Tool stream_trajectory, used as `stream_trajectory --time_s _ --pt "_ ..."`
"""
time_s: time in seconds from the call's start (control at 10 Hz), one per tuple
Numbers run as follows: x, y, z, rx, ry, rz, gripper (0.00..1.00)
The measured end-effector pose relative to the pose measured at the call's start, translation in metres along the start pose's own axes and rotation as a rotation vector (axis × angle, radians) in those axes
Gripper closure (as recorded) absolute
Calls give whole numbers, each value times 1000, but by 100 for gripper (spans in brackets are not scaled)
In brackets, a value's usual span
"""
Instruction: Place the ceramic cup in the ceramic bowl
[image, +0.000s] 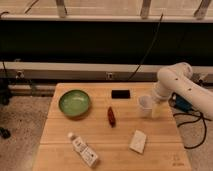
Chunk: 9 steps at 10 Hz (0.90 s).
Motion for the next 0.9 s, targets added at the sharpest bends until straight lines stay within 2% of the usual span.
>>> stream_trajectory --time_s 0.6,0.9 --pt "-9 25 27 -72 -2 -24 20" --pt "-11 26 43 -82 3 -45 20"
